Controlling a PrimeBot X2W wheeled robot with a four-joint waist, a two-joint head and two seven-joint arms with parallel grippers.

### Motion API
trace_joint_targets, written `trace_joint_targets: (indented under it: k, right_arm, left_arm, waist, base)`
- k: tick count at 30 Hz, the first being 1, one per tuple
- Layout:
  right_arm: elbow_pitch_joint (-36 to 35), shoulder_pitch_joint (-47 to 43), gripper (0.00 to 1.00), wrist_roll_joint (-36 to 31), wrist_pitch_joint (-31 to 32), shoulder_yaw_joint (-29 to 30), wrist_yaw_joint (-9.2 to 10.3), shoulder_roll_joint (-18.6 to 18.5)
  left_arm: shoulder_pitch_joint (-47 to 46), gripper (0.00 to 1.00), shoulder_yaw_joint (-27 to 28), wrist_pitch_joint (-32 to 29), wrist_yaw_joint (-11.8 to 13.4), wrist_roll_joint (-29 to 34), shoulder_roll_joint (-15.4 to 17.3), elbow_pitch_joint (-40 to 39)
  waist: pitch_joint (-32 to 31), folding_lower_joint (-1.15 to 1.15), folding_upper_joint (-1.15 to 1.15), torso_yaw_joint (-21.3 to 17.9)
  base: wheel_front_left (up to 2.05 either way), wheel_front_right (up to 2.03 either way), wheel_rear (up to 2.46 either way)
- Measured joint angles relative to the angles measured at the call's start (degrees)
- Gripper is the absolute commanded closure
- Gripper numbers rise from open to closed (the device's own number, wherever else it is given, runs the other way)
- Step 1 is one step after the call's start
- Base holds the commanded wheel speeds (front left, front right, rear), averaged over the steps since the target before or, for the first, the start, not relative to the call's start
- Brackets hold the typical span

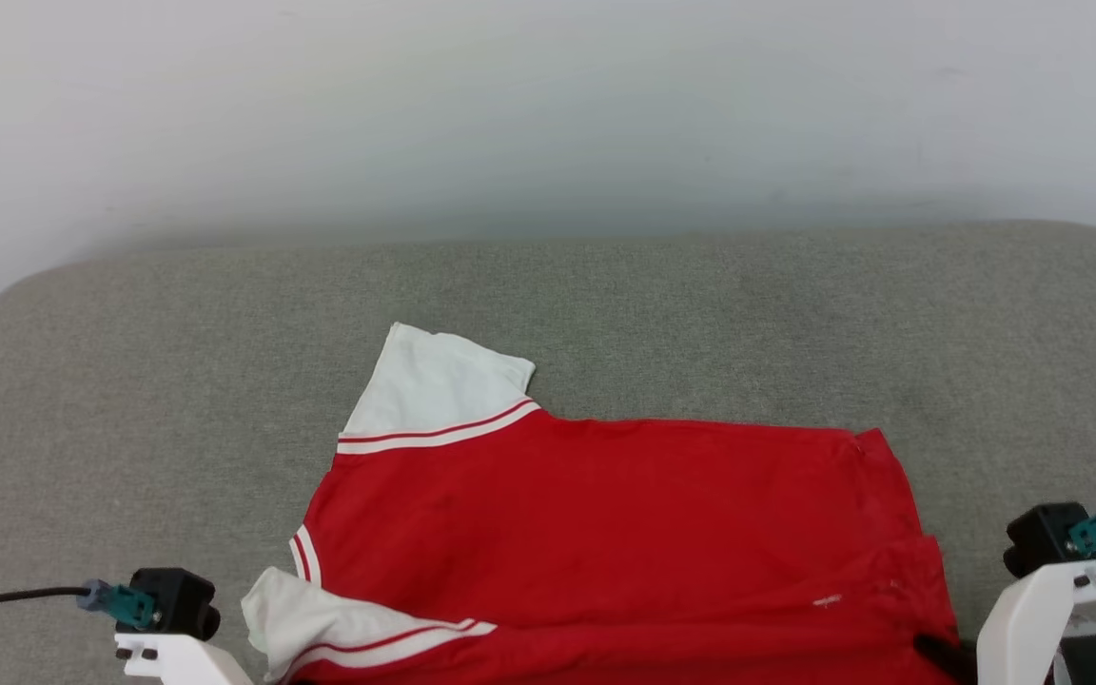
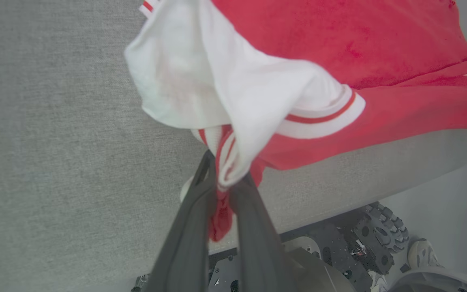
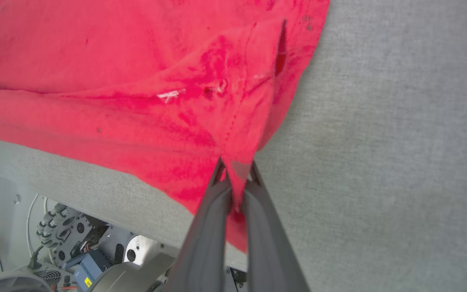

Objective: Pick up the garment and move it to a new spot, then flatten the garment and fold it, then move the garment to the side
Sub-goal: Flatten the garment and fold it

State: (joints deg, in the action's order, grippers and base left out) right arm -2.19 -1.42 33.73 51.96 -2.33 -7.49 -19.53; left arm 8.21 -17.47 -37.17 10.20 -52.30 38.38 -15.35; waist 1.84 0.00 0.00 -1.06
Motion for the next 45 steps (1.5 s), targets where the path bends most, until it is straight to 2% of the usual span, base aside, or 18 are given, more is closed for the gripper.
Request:
trace_joint_targets:
  k: [3,4,5,6,7,10,15,21,26,32,38,42,45]
  right_arm:
    - [0.6,-2.5,1.00,-0.3,0.4,1.1,0.00,1.1]
    - [0.8,-3.1,0.72,-0.2,-0.2,1.3,0.00,1.7]
    - [1.2,-3.5,0.21,-0.1,-1.1,1.5,0.00,2.5]
    - [1.5,-3.8,0.00,-0.2,-2.1,1.6,0.00,3.0]
    - [1.6,-3.7,0.00,-1.5,-11.9,1.6,0.00,3.7]
    - [0.5,-3.5,0.00,-3.2,-19.3,1.4,0.00,3.5]
    - [-1.7,-3.1,0.00,-7.5,-30.4,2.2,0.00,3.5]
    - [-5.0,-0.3,0.00,-11.4,-39.0,2.9,0.00,5.4]
    - [-8.0,3.0,0.00,-13.4,-42.9,2.9,0.00,7.0]
    - [-10.5,7.4,0.00,-14.8,-45.9,2.4,0.00,8.3]
    - [-10.5,10.4,0.00,-15.1,-47.0,1.8,0.00,8.9]
    - [-9.7,11.9,0.00,-14.9,-48.0,1.2,0.00,9.4]
    - [-8.5,12.4,0.00,-14.5,-48.5,0.5,0.00,9.7]
  left_arm:
    - [1.4,1.00,-0.2,-0.2,0.1,-1.3,-0.7,0.6]
    - [1.4,1.00,-0.4,0.1,0.0,-1.2,-0.9,1.1]
    - [1.2,0.75,-0.5,0.4,-0.2,-1.4,-1.4,1.8]
    - [0.8,0.18,-0.6,0.6,-0.6,-1.9,-2.1,2.8]
    - [-3.3,0.00,-0.8,3.7,-2.7,-1.3,-4.6,8.1]
    - [-4.5,0.00,-0.4,6.2,-3.2,-0.2,-5.2,9.3]
    - [-6.9,0.00,1.6,9.8,-2.2,2.4,-4.7,9.2]
    - [-12.7,0.00,3.0,14.1,-0.4,6.8,-4.9,8.8]
    - [-20.0,0.00,4.0,18.7,1.3,10.7,-6.1,10.1]
    - [-30.3,0.00,5.3,22.2,1.2,13.5,-6.3,14.6]
    - [-39.6,0.00,5.8,18.2,-3.1,11.0,-4.0,21.3]
    - [-43.0,0.00,4.8,9.9,-6.8,7.8,-1.1,26.2]
    - [-44.8,0.00,4.2,3.1,-8.3,5.8,1.6,29.4]
  waist:
    - [-0.3,-0.01,0.00,0.0]
    - [-0.1,-0.01,0.00,0.1]
    - [0.2,-0.01,0.00,0.1]
    - [0.5,-0.01,0.00,0.1]
    - [2.4,0.00,0.00,-0.1]
    - [2.4,0.00,0.00,-0.9]
    - [2.2,0.00,0.00,-2.3]
    - [3.7,0.00,0.00,-4.2]
    - [7.3,0.00,0.00,-5.8]
    - [13.5,0.01,0.00,-8.0]
    - [18.8,0.01,0.00,-11.0]
    - [21.3,0.01,0.00,-13.4]
    - [22.8,0.01,0.00,-15.2]
  base:
    - [0.00,0.00,0.00]
    - [0.00,0.00,0.00]
    - [0.00,0.00,0.00]
    - [0.00,0.00,0.00]
    - [0.00,0.00,0.00]
    - [0.00,0.00,0.00]
    - [0.00,0.00,0.00]
    - [0.00,0.00,0.00]
    - [0.00,0.00,0.00]
    - [0.00,0.00,0.00]
    - [0.00,0.00,0.00]
    - [0.00,0.00,0.00]
    - [0.00,0.00,0.00]
